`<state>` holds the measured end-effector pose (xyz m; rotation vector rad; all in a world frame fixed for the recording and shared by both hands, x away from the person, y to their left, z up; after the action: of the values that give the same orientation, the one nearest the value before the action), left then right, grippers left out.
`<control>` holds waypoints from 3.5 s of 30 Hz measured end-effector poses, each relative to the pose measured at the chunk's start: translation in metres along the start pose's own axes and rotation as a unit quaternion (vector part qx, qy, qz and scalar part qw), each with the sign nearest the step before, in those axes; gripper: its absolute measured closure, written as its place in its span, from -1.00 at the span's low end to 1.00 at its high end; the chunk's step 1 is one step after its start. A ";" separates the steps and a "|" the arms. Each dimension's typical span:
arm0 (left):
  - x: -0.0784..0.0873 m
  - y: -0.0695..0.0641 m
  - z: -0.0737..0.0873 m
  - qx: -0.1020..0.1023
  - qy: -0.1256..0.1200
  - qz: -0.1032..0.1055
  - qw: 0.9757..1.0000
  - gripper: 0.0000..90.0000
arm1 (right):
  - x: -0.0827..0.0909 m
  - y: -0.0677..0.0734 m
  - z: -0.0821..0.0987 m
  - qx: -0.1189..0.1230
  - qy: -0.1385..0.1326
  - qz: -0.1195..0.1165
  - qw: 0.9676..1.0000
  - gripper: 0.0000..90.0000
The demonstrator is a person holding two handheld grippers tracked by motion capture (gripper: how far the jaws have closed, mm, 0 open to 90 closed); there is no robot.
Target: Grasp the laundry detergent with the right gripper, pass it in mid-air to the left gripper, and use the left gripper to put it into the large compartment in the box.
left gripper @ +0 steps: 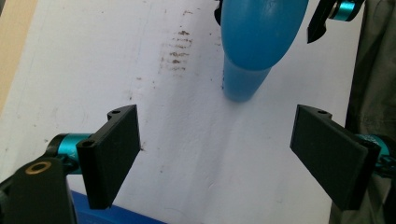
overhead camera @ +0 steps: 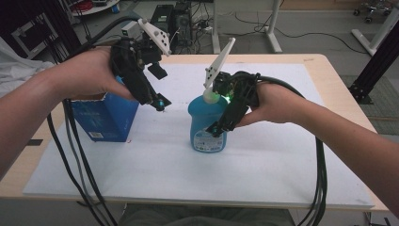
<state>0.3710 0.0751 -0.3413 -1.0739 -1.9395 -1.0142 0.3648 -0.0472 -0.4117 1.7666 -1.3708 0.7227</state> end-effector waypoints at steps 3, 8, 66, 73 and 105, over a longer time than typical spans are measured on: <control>0.000 0.000 0.000 0.002 -0.001 0.000 1.000 -0.64 | 0.001 0.001 0.000 0.001 -0.002 -0.003 1.000 -0.39; 0.000 0.000 0.000 0.001 0.000 0.000 1.000 -0.64 | 0.000 0.001 0.000 0.003 -0.001 -0.003 1.000 -0.36; 0.009 -0.004 -0.024 -0.025 -0.022 0.015 0.999 -0.64 | 0.015 0.003 -0.010 0.025 -0.073 -0.007 0.997 0.01; 0.017 -0.007 -0.041 -0.049 -0.031 0.028 0.998 -0.64 | 0.027 0.009 -0.023 0.033 -0.094 -0.012 0.995 0.01; 0.024 -0.019 -0.082 -0.074 -0.018 0.092 0.993 -0.63 | 0.059 0.026 -0.056 0.068 -0.122 -0.015 0.990 0.02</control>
<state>0.3599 0.0059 -0.2900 -1.3356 -1.7759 -1.0556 0.3562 -0.0346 -0.3275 2.0329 -1.4808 0.6119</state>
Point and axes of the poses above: each handheld gripper's, and its own axes: x roughly backward along the jaws, z roughly out of its underside, y roughly to its left, the point moved 10 cm from there along -x, roughly forward along the jaws, and after that the axes turned 13 degrees about -z, right-handed, at the moved point
